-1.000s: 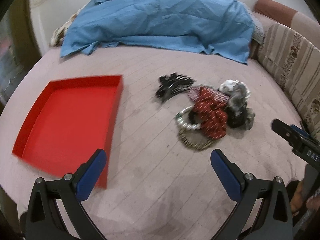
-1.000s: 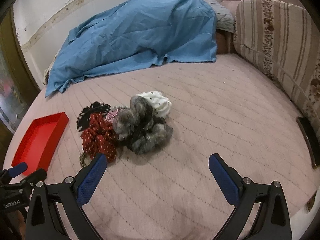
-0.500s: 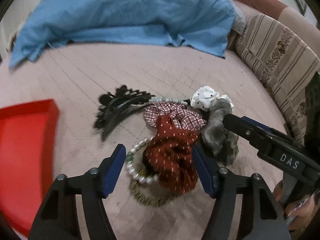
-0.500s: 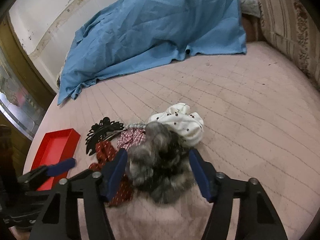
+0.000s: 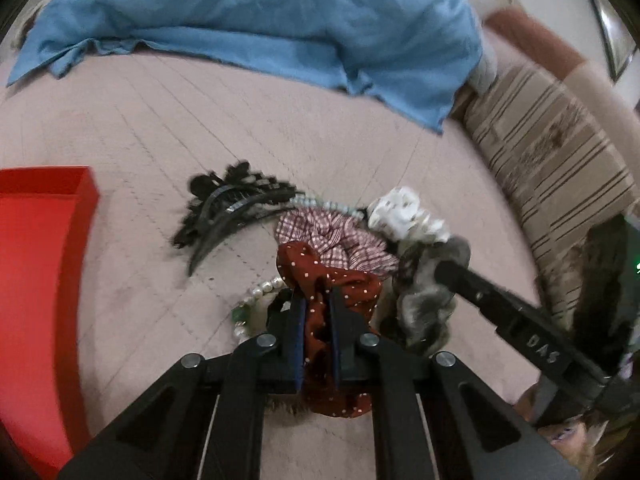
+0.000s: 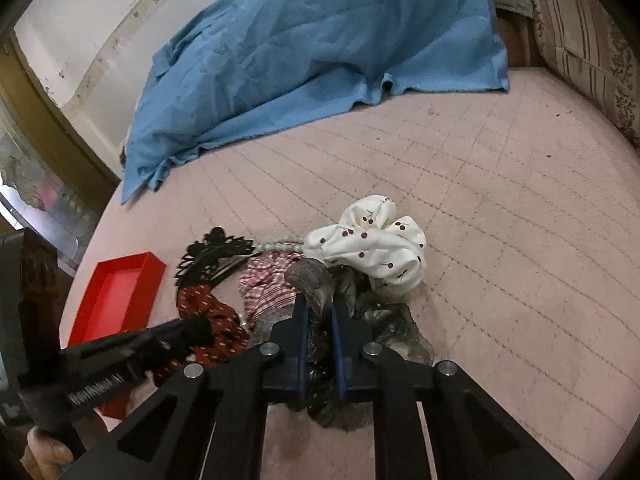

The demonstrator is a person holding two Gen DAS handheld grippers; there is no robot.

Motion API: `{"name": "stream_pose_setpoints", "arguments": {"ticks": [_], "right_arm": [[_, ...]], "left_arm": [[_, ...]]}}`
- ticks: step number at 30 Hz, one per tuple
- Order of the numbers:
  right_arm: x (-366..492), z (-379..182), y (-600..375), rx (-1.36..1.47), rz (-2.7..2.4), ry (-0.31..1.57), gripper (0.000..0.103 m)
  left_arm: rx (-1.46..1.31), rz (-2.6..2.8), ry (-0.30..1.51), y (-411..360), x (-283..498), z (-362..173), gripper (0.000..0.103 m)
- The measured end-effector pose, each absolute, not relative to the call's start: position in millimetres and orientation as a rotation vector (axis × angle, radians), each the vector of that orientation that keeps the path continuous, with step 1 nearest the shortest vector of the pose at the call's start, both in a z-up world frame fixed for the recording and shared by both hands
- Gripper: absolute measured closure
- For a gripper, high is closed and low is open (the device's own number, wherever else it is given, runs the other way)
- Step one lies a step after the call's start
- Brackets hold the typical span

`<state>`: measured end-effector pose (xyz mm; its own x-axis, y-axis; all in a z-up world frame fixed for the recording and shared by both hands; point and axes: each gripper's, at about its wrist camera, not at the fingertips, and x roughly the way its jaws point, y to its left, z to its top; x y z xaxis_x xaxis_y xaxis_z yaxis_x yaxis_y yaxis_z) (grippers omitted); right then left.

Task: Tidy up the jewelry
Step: 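Carry both scrunchies to the red tray and open both tools to release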

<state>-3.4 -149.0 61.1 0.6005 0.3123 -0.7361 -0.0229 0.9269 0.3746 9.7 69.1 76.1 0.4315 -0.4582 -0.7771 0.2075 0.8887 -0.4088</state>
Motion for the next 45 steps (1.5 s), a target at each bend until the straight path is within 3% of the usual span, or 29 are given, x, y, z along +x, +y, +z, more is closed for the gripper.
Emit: {"name": "stream_pose_setpoints", "arguments": {"ticks": [7, 16, 34, 37, 39, 42, 44, 45], "right_arm": [[-32, 104, -132, 0.327, 0.249, 0.847, 0.092], [-28, 137, -50, 0.247, 0.395, 0.865, 0.092], [96, 83, 148, 0.17, 0.573, 1.047, 0.092], [106, 75, 158, 0.161, 0.571, 1.064, 0.09], [108, 72, 162, 0.153, 0.574, 1.07, 0.09], [110, 68, 172, 0.14, 0.578, 1.074, 0.09], [110, 67, 176, 0.13, 0.575, 1.07, 0.076], [109, 68, 177, 0.122, 0.57, 1.064, 0.061]], "left_arm": [[-0.355, -0.353, 0.947, 141, -17, 108, 0.093], [-0.447, -0.108, 0.931, 262, -5, 87, 0.093], [-0.494, 0.071, 0.902, 366, 56, 52, 0.09], [-0.535, 0.058, 0.874, 373, 54, 57, 0.077], [-0.564, 0.045, 0.847, 378, 51, 62, 0.063], [-0.581, 0.037, 0.819, 382, 47, 66, 0.054], [-0.585, 0.026, 0.806, 383, 45, 68, 0.051], [-0.581, 0.023, 0.801, 383, 44, 69, 0.051]]}}
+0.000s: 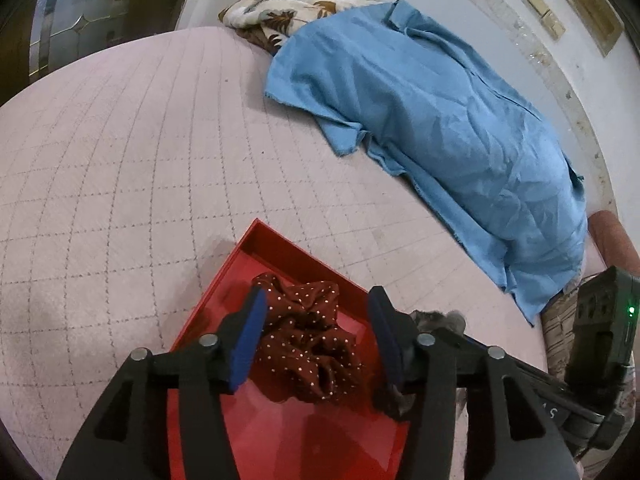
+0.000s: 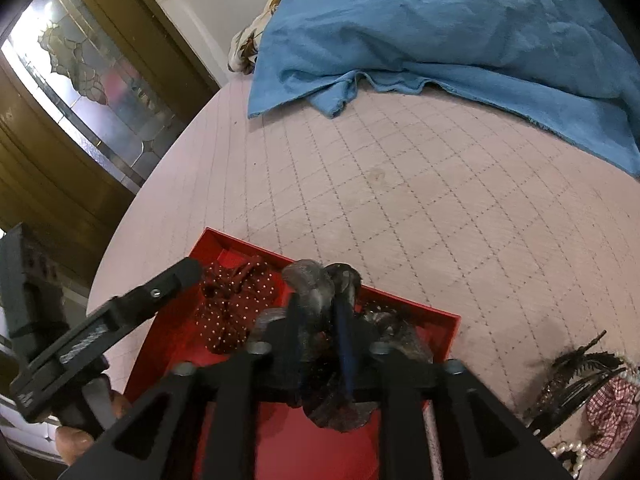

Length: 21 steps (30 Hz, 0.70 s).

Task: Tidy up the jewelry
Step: 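Carry both scrunchies to the red tray and open both tools to release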

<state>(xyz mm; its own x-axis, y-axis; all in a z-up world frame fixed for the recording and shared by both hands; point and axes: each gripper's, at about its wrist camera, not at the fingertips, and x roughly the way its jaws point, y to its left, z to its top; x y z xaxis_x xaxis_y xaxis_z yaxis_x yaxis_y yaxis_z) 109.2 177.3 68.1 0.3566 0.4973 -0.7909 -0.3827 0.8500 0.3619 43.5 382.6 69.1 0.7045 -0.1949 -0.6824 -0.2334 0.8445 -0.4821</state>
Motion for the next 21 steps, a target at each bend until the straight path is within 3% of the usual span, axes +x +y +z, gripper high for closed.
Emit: {"name": "stream_pose_setpoints", "arguments": {"ticks": [1, 3, 12, 21], "right_arm": [[108, 69, 177, 0.117, 0.564, 1.058, 0.046], [107, 73, 175, 0.119, 0.554, 1.042, 0.037], [64, 91, 106, 0.194, 0.515, 1.02, 0.034], [-21, 86, -63, 0.266, 0.269, 1.008, 0.031]], "left_arm": [[-0.577, 0.019, 0.796, 383, 43, 70, 0.05], [-0.565, 0.015, 0.789, 380, 42, 72, 0.048], [-0.436, 0.023, 0.729, 358, 21, 87, 0.048], [-0.254, -0.046, 0.733, 290, -29, 105, 0.044]]}}
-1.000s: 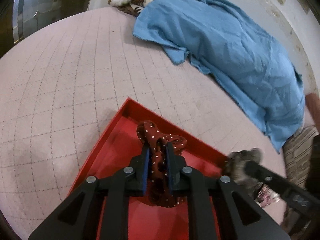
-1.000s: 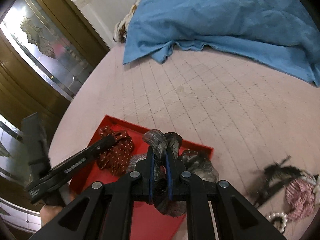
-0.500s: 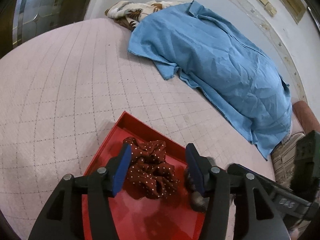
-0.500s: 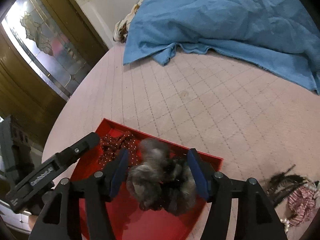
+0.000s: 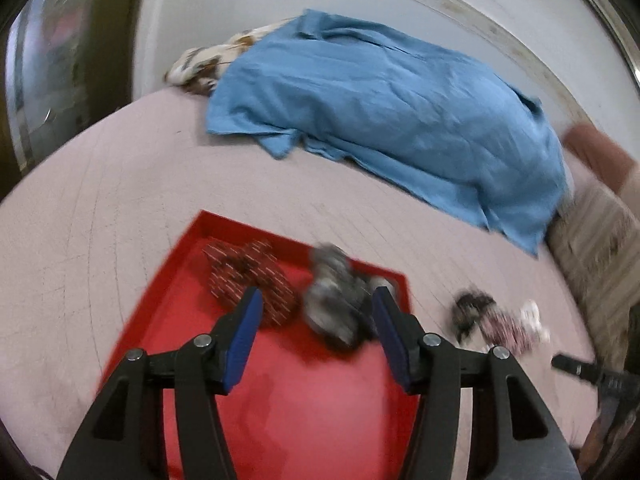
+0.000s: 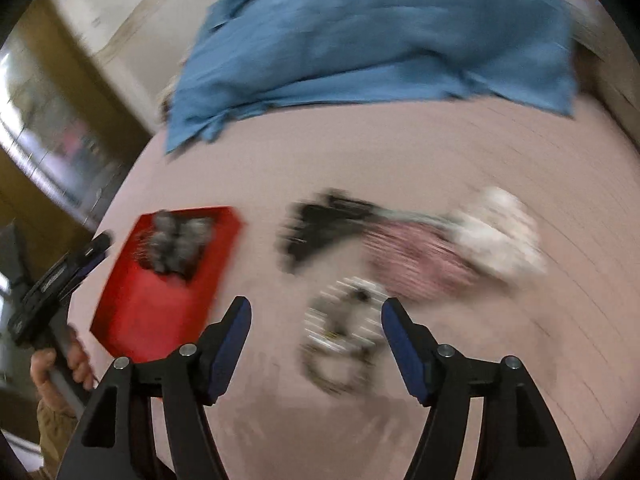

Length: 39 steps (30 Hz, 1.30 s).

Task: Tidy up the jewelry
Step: 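Carry both scrunchies to the red tray and open both tools to release, then grasp the black claw clip with the left tool while the right grasps the white scrunchie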

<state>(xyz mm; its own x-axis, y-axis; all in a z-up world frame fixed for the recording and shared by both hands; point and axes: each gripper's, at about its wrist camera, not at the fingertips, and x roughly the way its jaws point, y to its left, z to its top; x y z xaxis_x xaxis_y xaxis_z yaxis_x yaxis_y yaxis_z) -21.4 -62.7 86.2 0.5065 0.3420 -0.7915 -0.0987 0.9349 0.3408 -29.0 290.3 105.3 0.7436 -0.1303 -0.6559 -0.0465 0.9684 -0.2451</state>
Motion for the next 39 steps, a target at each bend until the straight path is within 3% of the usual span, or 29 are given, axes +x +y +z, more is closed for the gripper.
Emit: {"name": "stream_pose_setpoints", "arguments": {"ticks": [6, 16, 28, 30, 39], "right_arm": [[-52, 68, -145, 0.386, 0.147, 1.002, 0.031], [-71, 48, -186, 0.464, 0.148, 0.972, 0.031], [-4, 42, -198, 0.489, 0.153, 0.934, 0.031], [12, 40, -199, 0.493, 0.141, 0.929, 0.031], [53, 17, -208, 0.533, 0.113, 0.956, 0.031]], "left_arm": [[-0.177, -0.146, 0.783, 225, -41, 121, 0.041], [-0.04, -0.247, 0.91, 130, -1, 101, 0.041], [-0.005, -0.273, 1.01, 93, 82, 53, 0.04], [-0.006, -0.285, 1.011, 91, 89, 48, 0.034], [-0.03, -0.343, 1.042, 81, 108, 27, 0.027]]}}
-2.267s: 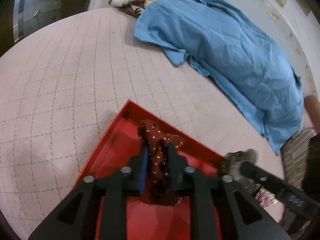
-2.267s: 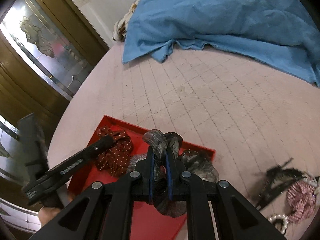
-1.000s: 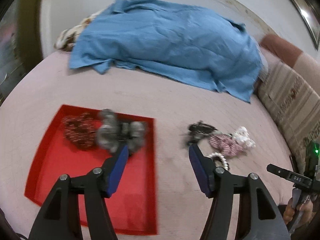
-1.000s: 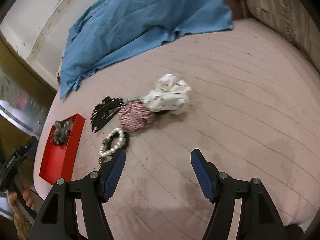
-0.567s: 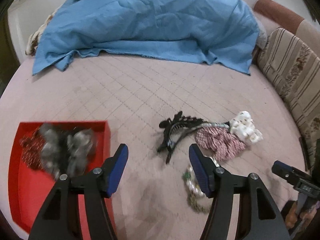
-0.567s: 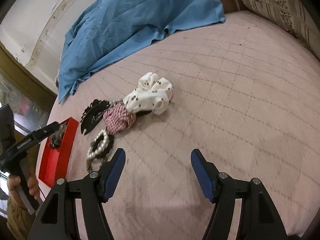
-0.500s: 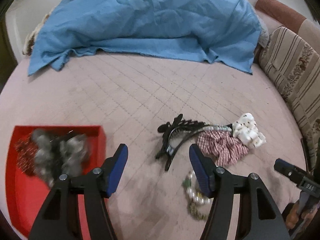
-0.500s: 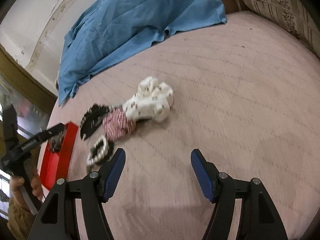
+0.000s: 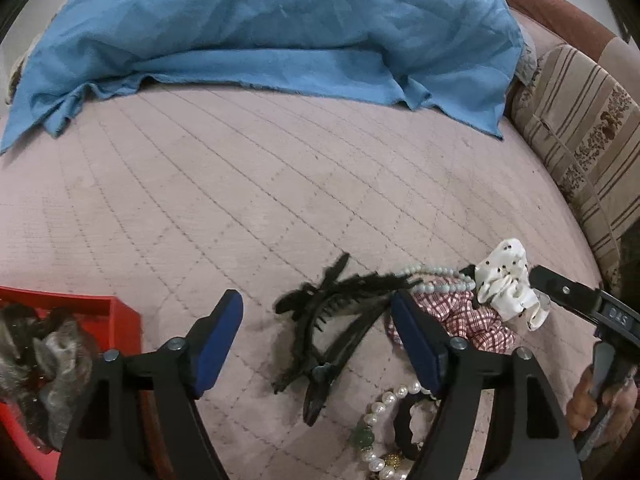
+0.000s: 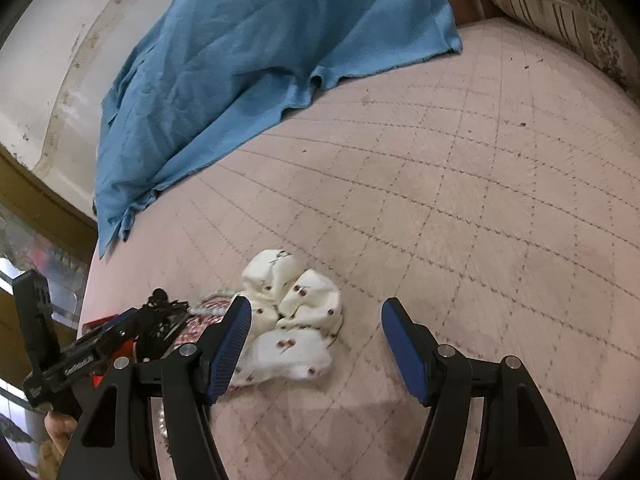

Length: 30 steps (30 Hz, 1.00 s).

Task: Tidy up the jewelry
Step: 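Grasp the black claw clip with the left tool while the right grasps the white scrunchie, then carry the claw clip and white scrunchie into the red tray and release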

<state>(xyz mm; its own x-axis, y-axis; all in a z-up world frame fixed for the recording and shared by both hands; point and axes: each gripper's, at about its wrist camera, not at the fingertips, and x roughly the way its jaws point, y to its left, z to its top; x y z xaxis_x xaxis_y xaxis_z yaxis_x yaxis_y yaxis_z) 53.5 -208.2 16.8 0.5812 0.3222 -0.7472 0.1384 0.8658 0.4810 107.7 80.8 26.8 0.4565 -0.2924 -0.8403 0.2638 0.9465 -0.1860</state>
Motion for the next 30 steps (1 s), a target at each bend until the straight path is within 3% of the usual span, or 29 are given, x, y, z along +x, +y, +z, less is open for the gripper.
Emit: {"name": "stream_pose_setpoints", "arguments": {"ticks": [2, 5, 7, 8, 9, 10, 22, 30], "right_arm": [[58, 12, -206, 0.531, 0.121, 0.967, 0.036], [63, 7, -202, 0.531, 0.14, 0.979, 0.054], [64, 5, -199, 0.527, 0.151, 0.983, 0.073], [64, 5, -197, 0.523, 0.156, 0.984, 0.076], [64, 5, -196, 0.524, 0.162, 0.982, 0.083], [63, 6, -196, 0.526, 0.17, 0.981, 0.088], [31, 40, -197, 0.546, 0.184, 0.911, 0.093], [-4, 83, -192, 0.557, 0.223, 0.845, 0.093]], "left_arm": [[-0.034, -0.372, 1.061, 77, 107, 23, 0.027], [-0.027, -0.399, 1.075, 71, 100, 19, 0.027], [-0.007, -0.408, 1.074, 66, 96, 18, 0.029], [-0.004, -0.41, 1.071, 65, 94, 19, 0.04], [-0.003, -0.405, 1.073, 64, 94, 20, 0.063], [-0.005, -0.395, 1.087, 64, 94, 20, 0.072], [-0.05, -0.37, 1.01, 67, 63, 66, 0.075], [-0.119, -0.327, 0.93, 103, 1, 109, 0.075]]}}
